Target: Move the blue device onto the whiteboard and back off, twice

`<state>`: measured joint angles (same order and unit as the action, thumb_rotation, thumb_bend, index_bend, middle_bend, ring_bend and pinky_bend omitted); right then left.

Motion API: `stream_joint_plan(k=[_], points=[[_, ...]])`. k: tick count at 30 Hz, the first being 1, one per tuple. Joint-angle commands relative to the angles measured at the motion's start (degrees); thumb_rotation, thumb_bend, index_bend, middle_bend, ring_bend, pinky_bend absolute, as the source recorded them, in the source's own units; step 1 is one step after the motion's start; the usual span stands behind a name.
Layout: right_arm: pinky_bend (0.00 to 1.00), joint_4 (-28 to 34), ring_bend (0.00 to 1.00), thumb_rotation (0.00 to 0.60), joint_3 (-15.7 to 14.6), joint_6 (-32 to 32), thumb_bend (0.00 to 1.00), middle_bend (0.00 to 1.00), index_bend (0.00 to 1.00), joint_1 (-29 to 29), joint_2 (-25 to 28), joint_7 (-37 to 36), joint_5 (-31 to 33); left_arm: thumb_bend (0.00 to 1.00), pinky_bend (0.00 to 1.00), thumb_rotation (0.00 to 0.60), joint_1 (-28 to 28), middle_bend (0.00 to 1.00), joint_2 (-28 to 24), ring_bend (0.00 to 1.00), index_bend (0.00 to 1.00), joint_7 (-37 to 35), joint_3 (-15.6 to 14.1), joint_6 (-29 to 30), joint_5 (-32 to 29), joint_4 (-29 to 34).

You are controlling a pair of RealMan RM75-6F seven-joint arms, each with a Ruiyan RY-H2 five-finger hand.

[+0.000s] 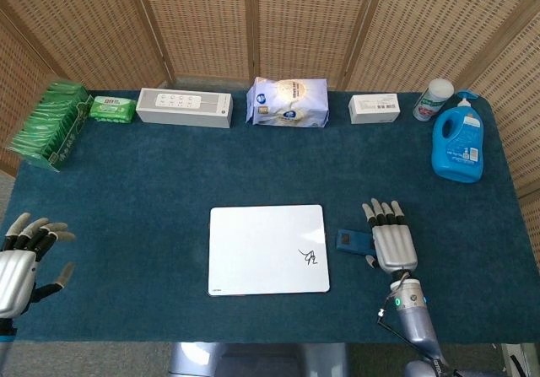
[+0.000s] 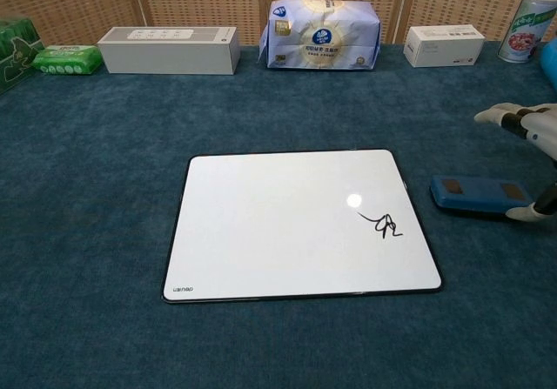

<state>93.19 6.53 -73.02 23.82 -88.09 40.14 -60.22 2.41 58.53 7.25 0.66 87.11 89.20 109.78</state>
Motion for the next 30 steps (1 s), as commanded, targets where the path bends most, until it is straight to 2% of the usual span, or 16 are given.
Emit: stream_joint_plan(k=[1, 11, 17, 22, 30], points=[[0.00, 0.47, 0.00, 0.600, 0.22, 0.19, 0.17, 0.00, 0.00, -0.12, 1.31, -0.09, 0.60, 0.42, 0.07, 0.600, 0.04, 0.29, 0.01, 0.18, 0.34, 0.06, 0.01, -0.03, 0.00, 0.04], [0.00, 7.89, 0.00, 0.600, -0.08, 4.68, 0.18, 0.00, 0.00, 0.62, 4.91, -1.15, 5.58, 0.42, 0.06, 0.600, 0.42, 0.29, 0.24, 0.18, 0.34, 0.41, 0.17, -0.36, -0.05, 0.19], [0.00, 8.77, 0.00, 0.600, 0.97, 4.95, 0.19, 0.00, 0.12, 1.77, 4.56, -1.03, 7.61, 0.42, 0.06, 0.600, 0.32, 0.29, 0.14, 0.18, 0.34, 0.07, 0.15, -0.25, -0.26, -0.05], [0.00, 9.07, 0.00, 0.600, 1.90, 5.13, 0.22, 0.00, 0.26, 3.17, 4.02, -0.08, 9.81, 0.42, 0.06, 0.600, 0.30, 0.29, 0.35, 0.18, 0.34, -0.51, 0.13, -0.27, -0.43, -0.65], [0.00, 9.03, 0.00, 0.600, 2.56, 4.70, 0.23, 0.00, 0.29, 5.09, 3.34, 1.93, 13.89, 0.42, 0.06, 0.600, 0.38, 0.29, 0.46, 0.18, 0.34, -1.24, 0.27, -0.26, -0.61, -1.34]])
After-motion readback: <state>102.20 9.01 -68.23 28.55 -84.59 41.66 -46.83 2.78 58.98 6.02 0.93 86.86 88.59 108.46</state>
